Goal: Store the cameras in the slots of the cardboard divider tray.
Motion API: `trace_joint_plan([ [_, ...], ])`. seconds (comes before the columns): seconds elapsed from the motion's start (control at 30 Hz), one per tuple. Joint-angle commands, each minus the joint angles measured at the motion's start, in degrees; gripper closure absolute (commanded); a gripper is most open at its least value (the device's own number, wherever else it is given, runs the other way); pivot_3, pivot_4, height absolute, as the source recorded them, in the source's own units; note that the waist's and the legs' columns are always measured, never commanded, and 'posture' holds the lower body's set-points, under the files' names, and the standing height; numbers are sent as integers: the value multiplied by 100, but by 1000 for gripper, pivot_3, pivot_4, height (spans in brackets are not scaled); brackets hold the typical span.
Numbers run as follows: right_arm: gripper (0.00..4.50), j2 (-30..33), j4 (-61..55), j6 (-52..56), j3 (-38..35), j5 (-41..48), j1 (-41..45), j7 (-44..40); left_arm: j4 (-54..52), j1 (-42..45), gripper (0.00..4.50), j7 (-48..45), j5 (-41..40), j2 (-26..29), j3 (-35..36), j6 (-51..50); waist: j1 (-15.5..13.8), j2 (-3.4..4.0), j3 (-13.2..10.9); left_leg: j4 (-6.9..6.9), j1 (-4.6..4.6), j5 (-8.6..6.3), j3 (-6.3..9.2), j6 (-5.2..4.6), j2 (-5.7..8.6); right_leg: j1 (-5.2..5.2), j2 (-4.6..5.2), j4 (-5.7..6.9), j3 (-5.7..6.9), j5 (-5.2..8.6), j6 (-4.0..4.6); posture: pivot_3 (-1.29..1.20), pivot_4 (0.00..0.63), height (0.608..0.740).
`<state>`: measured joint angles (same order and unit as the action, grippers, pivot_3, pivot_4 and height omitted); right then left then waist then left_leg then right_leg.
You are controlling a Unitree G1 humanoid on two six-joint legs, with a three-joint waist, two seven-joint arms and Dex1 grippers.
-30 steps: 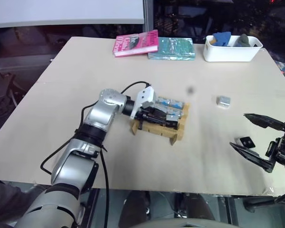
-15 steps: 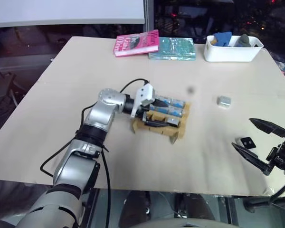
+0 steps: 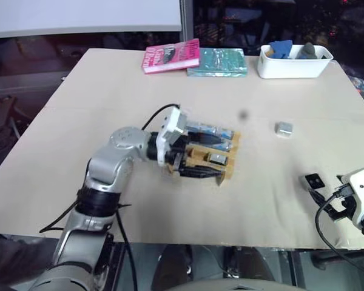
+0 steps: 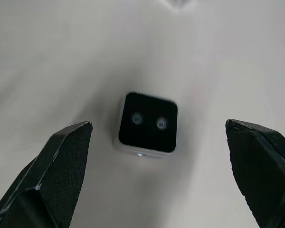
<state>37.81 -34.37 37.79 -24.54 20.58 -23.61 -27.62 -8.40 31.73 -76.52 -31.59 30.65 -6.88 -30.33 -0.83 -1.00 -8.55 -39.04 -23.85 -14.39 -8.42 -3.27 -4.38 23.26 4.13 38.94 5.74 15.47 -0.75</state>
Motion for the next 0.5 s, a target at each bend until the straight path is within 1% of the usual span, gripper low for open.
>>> trace_joint_plan([
  [0.03,0,-150,-77,397,-157,289,186,85,-510,-140,188,209,-288,132,216,-195,0,0,0,1,-1,0,2,0,2,0,2,-1,1,-4,7,0,150,740],
  [0.17,0,-245,136,535,-32,212,402,201,-740,-368,188,323,-386,253,237,-248,12,1,0,1,0,-1,5,0,8,0,3,-3,-4,-3,5,0,150,740],
  [0.33,0,-300,234,592,150,195,600,254,-818,-419,188,452,-452,275,247,-305,11,1,0,5,0,-1,11,-1,8,0,1,-3,-2,-2,3,0,150,740],
  [0.37,578,-310,300,582,171,183,642,259,-829,-427,65,471,-465,279,246,-310,9,1,0,5,0,-1,11,-1,8,0,1,-3,-2,-2,3,0,150,740],
  [0.4,793,-304,350,570,194,175,671,243,-842,-434,65,488,-482,287,244,-317,5,1,0,5,0,-1,11,-1,9,0,2,-3,-3,-2,3,0,150,740],
  [0.43,1363,-286,390,537,221,154,696,220,-847,-433,65,500,-494,294,239,-323,6,1,0,5,-1,-1,11,-1,10,0,2,-3,-2,-2,3,0,150,740],
  [0.5,2227,-276,430,518,253,152,738,190,-854,-434,65,521,-520,310,242,-345,9,1,0,5,-1,-1,11,-1,11,0,3,-4,-3,-2,3,0,150,740],
])
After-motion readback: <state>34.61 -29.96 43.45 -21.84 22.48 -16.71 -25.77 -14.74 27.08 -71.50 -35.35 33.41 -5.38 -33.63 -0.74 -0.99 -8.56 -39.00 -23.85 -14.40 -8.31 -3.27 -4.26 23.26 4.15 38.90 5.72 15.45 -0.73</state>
